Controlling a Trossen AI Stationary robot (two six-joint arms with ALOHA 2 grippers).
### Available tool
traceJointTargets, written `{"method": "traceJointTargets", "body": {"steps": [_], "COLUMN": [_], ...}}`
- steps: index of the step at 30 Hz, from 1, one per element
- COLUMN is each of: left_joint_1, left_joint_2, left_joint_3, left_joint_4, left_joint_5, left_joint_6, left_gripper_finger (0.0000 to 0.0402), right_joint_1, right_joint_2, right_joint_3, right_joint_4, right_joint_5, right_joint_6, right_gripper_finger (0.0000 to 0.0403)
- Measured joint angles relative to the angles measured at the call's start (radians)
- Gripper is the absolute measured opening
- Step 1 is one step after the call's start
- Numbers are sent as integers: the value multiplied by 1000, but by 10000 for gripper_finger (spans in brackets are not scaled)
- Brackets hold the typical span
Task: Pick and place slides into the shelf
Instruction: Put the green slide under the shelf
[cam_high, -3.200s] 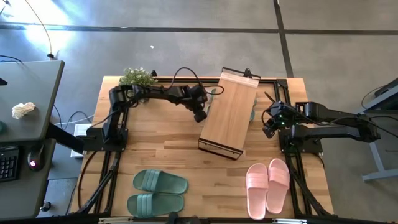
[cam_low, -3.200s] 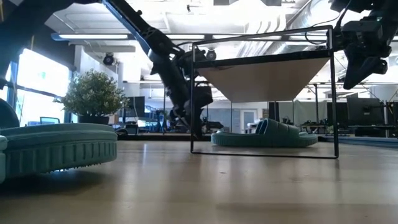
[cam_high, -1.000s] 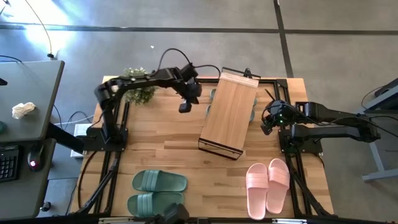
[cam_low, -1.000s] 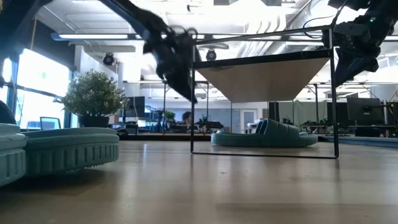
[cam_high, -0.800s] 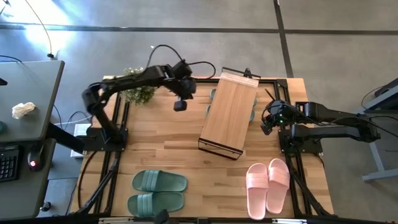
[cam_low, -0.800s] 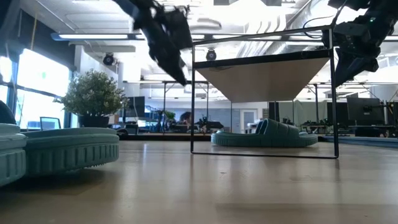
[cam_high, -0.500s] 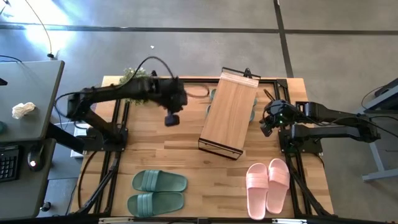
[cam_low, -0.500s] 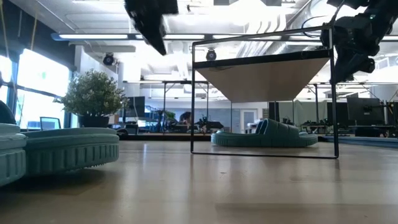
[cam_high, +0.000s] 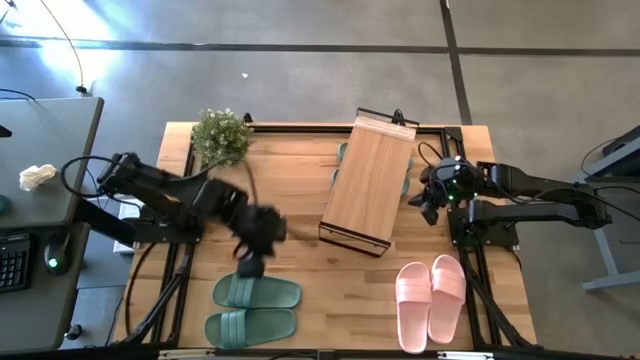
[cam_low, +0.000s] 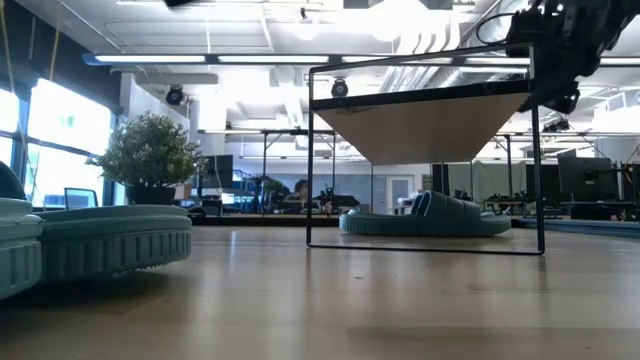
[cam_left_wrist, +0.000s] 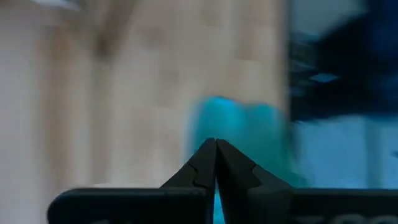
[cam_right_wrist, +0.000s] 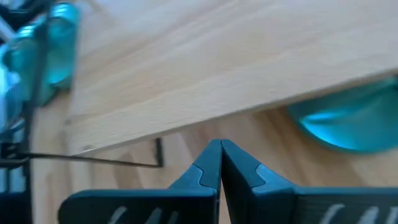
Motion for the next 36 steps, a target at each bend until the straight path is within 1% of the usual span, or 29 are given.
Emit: {"method": "traceJointTargets", "body": {"steps": [1,3,5,7,9,11,14,17,19,20,21,24,27,29,32,36], "left_joint_1": [-32,-101,-169,-232,-300,-363,-456,-527,-573,-592,-612,-638,-652,-655,-666,-691], "left_joint_2": [0,0,0,12,21,38,72,108,128,135,140,143,143,143,143,144], "left_joint_3": [0,0,0,1,-1,1,-2,0,-2,-2,-5,-52,-125,-178,-258,-329], "left_joint_4": [22,59,82,72,20,-38,-166,-214,-230,-217,-202,-94,4,85,190,284], "left_joint_5": [25,41,23,-16,-39,-39,3,76,75,51,23,3,-89,-125,-136,-105], "left_joint_6": [-30,-112,-211,-329,-466,-618,-859,-1078,-1205,-1259,-1288,-1303,-1303,-1304,-1310,-1327], "left_gripper_finger": [0,0,0,0,0,0,0,0,0,0,0,0,0,0,0,0], "right_joint_1": [0,0,0,0,0,0,0,0,0,0,0,0,0,0,0,0], "right_joint_2": [0,0,0,0,0,0,1,0,0,1,1,1,1,1,1,1], "right_joint_3": [0,0,0,0,0,0,0,0,0,0,0,0,0,0,0,0], "right_joint_4": [7,16,26,34,43,49,55,59,67,65,65,66,64,65,64,64], "right_joint_5": [-18,-54,-81,-106,-120,-130,-132,-135,-138,-139,-144,-171,-183,-184,-190,-196], "right_joint_6": [-5,-10,-13,-24,-26,-24,-24,-23,-13,-6,-1,2,11,11,8,-7], "right_gripper_finger": [0,0,0,0,0,0,0,0,0,0,0,0,0,0,0,0]}}
